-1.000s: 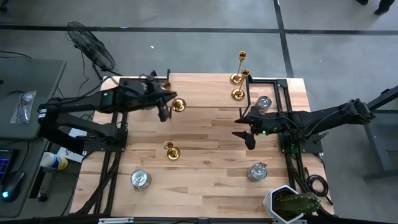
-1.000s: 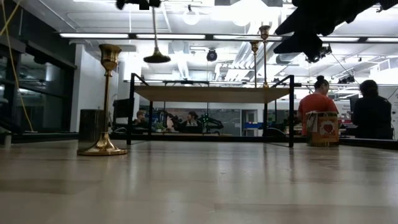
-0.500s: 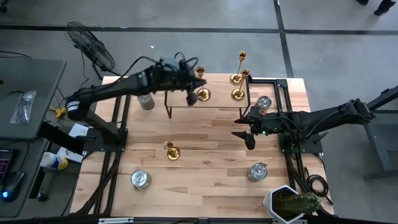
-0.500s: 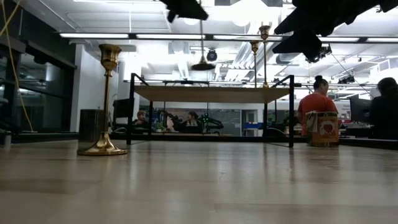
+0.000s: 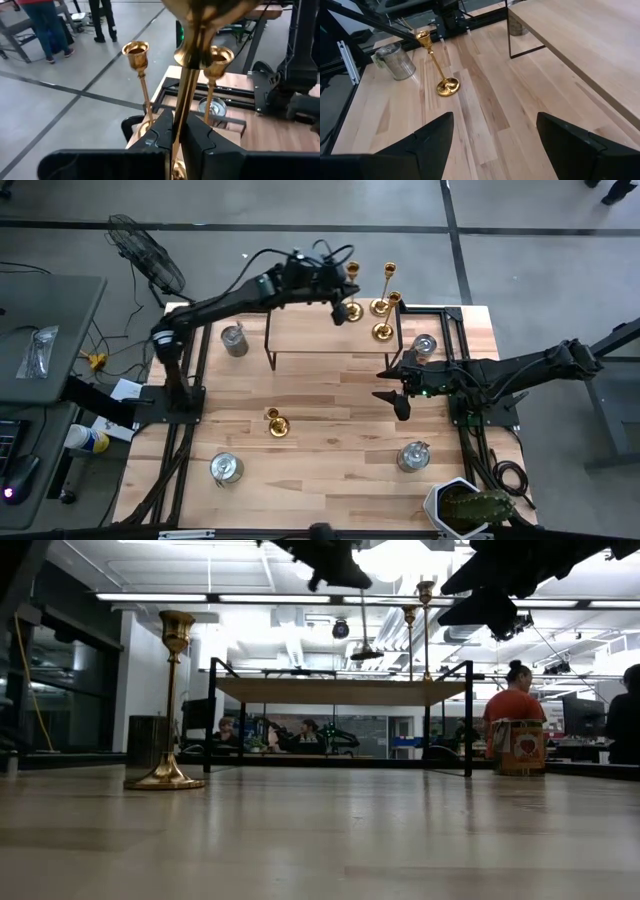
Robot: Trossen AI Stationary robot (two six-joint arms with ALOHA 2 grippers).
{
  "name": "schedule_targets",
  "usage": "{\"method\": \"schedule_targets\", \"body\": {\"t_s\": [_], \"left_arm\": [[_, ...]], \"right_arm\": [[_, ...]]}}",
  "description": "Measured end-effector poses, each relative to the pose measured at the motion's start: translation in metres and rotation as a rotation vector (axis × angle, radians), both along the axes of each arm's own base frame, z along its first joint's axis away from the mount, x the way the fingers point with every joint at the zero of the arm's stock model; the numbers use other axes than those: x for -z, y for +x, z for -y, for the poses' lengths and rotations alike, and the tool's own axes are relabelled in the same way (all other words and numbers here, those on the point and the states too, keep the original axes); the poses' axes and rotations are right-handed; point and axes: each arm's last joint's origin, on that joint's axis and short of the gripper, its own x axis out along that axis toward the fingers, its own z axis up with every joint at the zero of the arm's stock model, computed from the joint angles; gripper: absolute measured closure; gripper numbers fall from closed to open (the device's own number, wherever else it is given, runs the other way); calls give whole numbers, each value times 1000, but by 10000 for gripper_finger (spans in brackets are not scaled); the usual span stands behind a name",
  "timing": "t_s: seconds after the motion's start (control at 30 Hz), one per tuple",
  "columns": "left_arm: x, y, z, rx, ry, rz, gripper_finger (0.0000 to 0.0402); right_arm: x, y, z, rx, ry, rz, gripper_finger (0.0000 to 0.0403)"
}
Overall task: Pick & Place candle stick holders
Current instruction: Put the gold candle holder on the shelf
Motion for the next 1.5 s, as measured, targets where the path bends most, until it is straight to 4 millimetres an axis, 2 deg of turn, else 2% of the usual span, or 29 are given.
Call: {"method": "schedule_targets", "body": {"t_s": [0.2,0.37,0.57,0.73,1.5], "left_arm": [[2,23,-14,-103,-9,-77,394],[7,33,-23,-153,-54,-59,394],[19,39,-29,-195,-91,-70,394],[18,43,-32,-229,-65,-31,394],[37,55,-35,-197,-96,-52,394]], "right_arm": [[0,0,0,1,-1,-5,125],[1,0,0,3,-2,-7,125],[1,-1,0,3,-3,-12,125],[1,-1,0,4,-3,-12,125],[1,-1,0,3,-3,-13,125]]}}
